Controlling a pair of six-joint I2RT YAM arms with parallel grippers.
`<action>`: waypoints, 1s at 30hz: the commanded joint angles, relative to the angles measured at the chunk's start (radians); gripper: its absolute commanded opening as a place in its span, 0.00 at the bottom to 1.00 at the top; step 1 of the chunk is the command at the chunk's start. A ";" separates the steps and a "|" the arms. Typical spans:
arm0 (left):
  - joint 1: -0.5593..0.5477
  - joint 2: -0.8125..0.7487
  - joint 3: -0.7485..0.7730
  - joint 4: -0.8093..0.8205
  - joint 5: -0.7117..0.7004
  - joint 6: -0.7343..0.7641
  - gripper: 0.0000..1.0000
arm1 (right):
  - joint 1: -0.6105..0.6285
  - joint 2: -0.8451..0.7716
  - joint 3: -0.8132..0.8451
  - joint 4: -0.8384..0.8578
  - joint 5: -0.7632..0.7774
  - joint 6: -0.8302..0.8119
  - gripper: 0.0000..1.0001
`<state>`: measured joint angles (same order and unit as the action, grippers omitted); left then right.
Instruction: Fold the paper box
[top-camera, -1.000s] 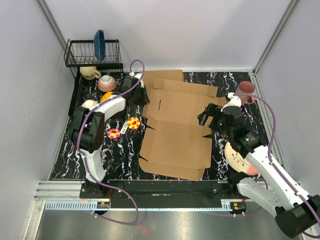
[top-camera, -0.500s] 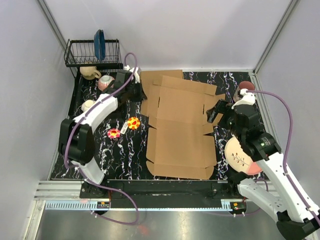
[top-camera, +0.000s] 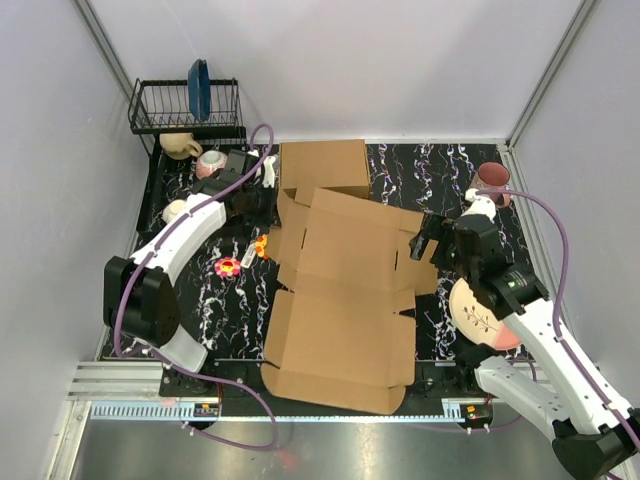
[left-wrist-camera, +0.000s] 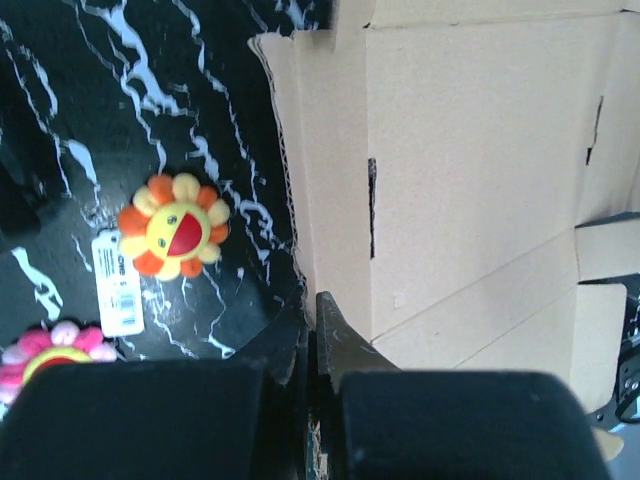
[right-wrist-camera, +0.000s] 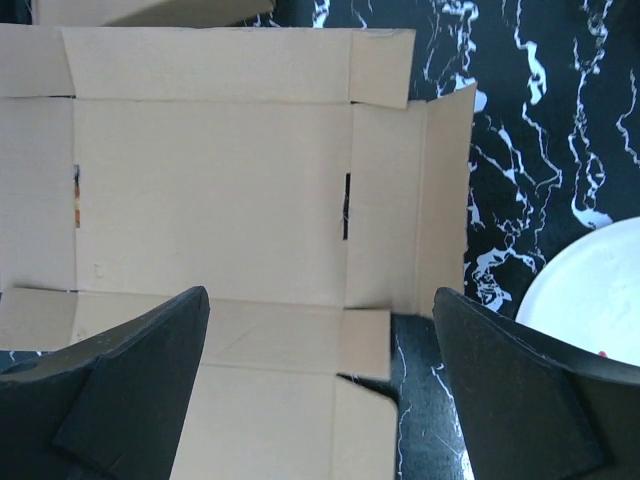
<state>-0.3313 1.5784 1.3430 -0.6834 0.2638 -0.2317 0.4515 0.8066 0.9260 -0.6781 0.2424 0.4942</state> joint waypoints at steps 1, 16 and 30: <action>-0.006 0.003 -0.031 -0.051 -0.021 0.026 0.00 | 0.001 0.011 -0.027 0.032 -0.043 0.024 1.00; -0.018 -0.138 -0.033 0.238 -0.189 -0.125 0.63 | 0.001 0.029 -0.087 0.098 -0.064 0.030 1.00; -0.031 0.193 -0.076 0.616 -0.190 -0.221 0.48 | 0.001 0.152 -0.110 0.259 -0.172 0.055 1.00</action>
<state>-0.3557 1.7473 1.2198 -0.1696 0.1452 -0.4183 0.4515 0.9325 0.8085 -0.5125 0.1329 0.5426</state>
